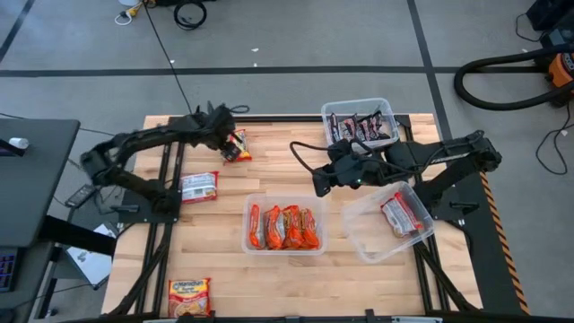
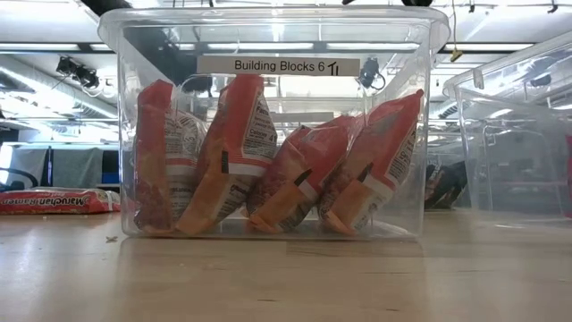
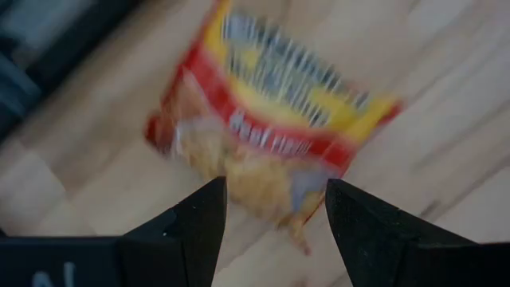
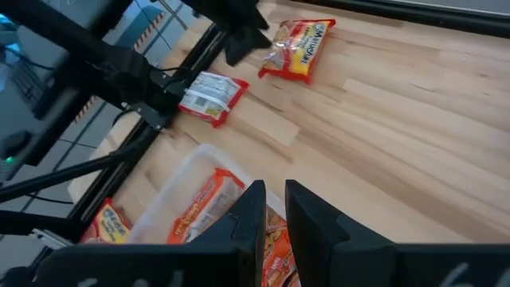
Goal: Sort Maruchan noodles
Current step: Put the red noodle pack into the bottom right transparent bin
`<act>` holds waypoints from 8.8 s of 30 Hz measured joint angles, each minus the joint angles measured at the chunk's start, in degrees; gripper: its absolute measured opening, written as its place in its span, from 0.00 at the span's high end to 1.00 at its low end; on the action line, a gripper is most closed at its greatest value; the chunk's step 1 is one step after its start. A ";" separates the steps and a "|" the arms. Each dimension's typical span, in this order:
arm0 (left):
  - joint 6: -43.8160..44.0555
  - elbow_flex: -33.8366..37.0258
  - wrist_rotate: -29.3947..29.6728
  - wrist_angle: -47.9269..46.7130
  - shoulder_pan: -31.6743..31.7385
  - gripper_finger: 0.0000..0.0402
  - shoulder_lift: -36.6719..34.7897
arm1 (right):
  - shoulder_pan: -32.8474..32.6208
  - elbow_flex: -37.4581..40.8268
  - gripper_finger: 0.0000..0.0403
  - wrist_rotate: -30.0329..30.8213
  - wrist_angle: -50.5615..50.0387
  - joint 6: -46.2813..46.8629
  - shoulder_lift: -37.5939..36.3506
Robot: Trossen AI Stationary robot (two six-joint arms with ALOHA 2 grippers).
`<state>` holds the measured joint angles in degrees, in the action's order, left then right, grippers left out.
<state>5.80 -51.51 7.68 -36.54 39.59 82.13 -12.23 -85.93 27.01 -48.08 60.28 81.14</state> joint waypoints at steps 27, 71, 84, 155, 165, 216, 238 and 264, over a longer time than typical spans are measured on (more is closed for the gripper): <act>-2.03 -4.53 -25.39 8.39 -4.02 0.46 9.78 | 0.09 0.00 0.86 1.65 0.03 -2.42 0.00; -11.54 1.25 -12.32 6.59 -20.31 0.46 -1.45 | 22.01 0.55 0.91 -17.18 18.71 -13.84 27.15; -9.64 1.25 -8.41 0.63 -3.20 0.46 -21.05 | 24.87 0.56 0.98 -22.34 19.62 -11.25 37.13; -7.93 1.22 -9.49 -1.07 5.58 0.46 -24.91 | 20.33 0.37 0.49 -13.87 0.01 -0.28 37.16; -7.95 1.22 -9.48 -1.07 5.58 0.46 -24.91 | 21.00 0.42 0.95 -11.04 -0.04 -0.45 37.24; 14.57 1.20 -12.24 32.72 -16.01 0.46 -24.91 | -20.62 15.04 0.99 -23.06 -25.53 30.22 -20.02; 19.11 1.20 -11.84 35.62 -21.02 0.46 -24.89 | -25.99 54.35 0.99 -9.43 25.27 52.63 -17.17; 25.05 1.20 -7.92 -4.67 -31.43 0.46 -24.89 | -17.14 49.72 0.85 -21.29 16.89 28.13 -17.27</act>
<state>30.85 -50.30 -0.24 -41.21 8.16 57.23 -29.37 -36.21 5.73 -31.19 88.42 63.87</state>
